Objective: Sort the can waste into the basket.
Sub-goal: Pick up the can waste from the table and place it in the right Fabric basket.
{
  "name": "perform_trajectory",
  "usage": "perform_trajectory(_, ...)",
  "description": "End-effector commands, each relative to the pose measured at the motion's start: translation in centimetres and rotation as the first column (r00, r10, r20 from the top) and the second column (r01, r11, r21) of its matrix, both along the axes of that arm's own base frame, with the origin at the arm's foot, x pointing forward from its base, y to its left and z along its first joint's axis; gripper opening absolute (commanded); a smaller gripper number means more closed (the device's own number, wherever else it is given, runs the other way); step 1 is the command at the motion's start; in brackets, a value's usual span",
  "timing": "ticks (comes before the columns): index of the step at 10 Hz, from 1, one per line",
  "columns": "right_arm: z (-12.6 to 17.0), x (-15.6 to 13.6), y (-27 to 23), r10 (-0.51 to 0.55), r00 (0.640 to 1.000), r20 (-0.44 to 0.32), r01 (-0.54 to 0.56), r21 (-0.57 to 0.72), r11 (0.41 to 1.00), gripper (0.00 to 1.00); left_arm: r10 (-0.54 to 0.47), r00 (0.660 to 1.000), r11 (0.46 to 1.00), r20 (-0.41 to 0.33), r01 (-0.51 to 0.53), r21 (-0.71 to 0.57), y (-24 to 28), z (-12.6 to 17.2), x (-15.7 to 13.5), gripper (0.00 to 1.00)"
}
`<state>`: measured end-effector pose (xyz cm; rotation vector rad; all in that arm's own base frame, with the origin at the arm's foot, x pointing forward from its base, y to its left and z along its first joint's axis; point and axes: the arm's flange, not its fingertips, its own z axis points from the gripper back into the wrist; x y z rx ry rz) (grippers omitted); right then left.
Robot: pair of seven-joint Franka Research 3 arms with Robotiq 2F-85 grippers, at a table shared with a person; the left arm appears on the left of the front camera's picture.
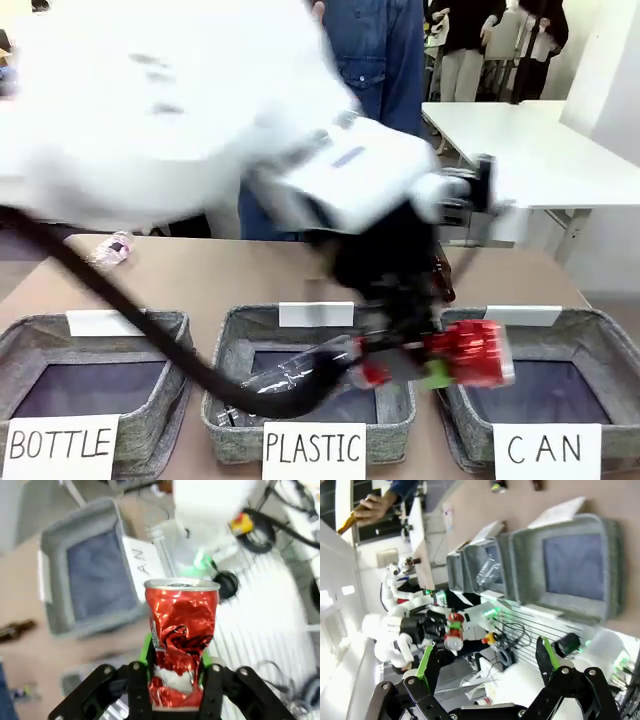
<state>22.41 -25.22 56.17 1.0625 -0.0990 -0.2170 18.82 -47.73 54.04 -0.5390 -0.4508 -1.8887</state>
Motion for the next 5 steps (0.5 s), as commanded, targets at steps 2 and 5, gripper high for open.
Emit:
perform_trajectory(2,0.0,0.0,0.0,0.000,1.000,0.000,0.000,0.000,1.000,1.00,-0.082,0.994,0.996,0.070,0.079,0.044,-15.5,-3.5,6.7,0.38)
perform_trajectory(5,0.0,0.0,0.0,0.000,1.000,0.000,0.000,0.000,1.000,1.00,-0.080,0.992,0.995,0.098,0.073,0.072,-21.4,-8.0,6.9,0.38)
